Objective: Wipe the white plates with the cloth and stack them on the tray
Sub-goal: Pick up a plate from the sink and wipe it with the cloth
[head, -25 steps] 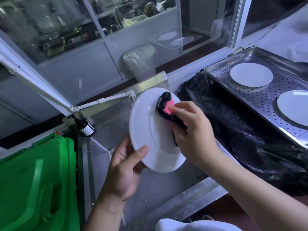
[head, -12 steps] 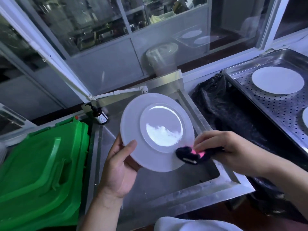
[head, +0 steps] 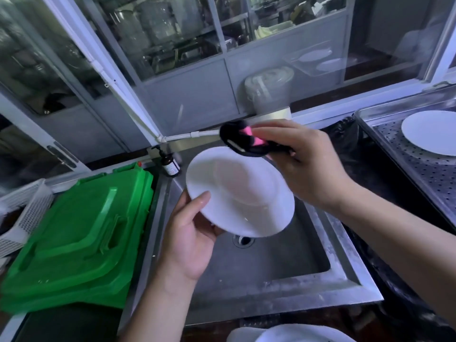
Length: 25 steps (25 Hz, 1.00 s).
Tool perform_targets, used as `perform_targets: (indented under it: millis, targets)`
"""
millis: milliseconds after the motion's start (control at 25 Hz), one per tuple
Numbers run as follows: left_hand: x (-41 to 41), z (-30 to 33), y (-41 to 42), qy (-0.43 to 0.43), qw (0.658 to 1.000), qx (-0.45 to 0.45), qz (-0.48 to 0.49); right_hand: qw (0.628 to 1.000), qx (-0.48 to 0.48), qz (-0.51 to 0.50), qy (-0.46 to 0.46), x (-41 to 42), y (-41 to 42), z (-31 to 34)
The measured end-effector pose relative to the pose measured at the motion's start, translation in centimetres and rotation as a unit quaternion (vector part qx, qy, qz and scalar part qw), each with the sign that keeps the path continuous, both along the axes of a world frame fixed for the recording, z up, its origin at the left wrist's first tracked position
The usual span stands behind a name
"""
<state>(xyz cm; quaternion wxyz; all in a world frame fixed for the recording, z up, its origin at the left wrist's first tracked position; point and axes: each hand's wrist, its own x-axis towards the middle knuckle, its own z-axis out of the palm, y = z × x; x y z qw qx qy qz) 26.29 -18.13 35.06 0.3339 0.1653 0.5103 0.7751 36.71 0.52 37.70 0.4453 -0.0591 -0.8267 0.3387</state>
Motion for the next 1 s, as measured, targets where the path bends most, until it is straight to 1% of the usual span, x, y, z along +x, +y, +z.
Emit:
perform_targets:
  millis: [80, 160, 280, 360, 440, 520, 640, 720, 800, 880, 1000]
  targets:
    - [0.4, 0.4, 0.5, 0.024, 0.999, 0.009, 0.038, 0.999, 0.021, 0.025, -0.029, -1.8, -2.0, 0.2]
    - [0.5, 0.6, 1.0, 0.030, 0.997, 0.015, 0.074, 0.998, 0.005, 0.040, -0.054, -2.7, -4.5, -1.0]
    - [0.1, 0.6, 1.3, 0.004, 0.990, -0.007, 0.139, 0.999, -0.001, 0.005, -0.038, -3.1, -7.6, -3.4]
    - [0.1, 0.3, 1.3, -0.025, 0.988, -0.028, 0.152, 1.000, 0.008, -0.004, -0.011, -2.8, -8.2, -4.4]
    - [0.4, 0.0, 1.3, -0.026, 0.991, -0.040, 0.127, 0.999, 0.049, 0.005, 0.004, -2.3, -7.8, -5.4]
    - [0.7, -0.4, 1.6, -0.026, 0.995, -0.041, 0.090, 0.995, 0.093, 0.020, -0.009, -1.6, -7.0, -6.2]
    - [0.6, -0.9, 2.2, -0.075, 0.995, -0.036, 0.063, 0.989, 0.142, 0.029, -0.022, -0.2, -5.6, -7.9]
    - [0.5, -1.6, 2.5, -0.107, 0.993, -0.032, 0.035, 0.983, 0.167, 0.062, -0.039, 1.1, -4.5, -8.8]
    - [0.3, -2.3, 2.6, -0.098, 0.994, -0.033, 0.028, 0.977, 0.187, 0.091, -0.056, 2.7, -3.4, -9.2]
    - [0.2, -2.4, 2.7, -0.076, 0.996, -0.030, 0.022, 0.974, 0.186, 0.102, -0.075, 4.5, -2.1, -9.9]
    - [-0.7, -2.1, 2.3, -0.066, 0.997, -0.030, 0.009, 0.981, 0.150, 0.089, -0.084, 7.3, 0.2, -12.2]
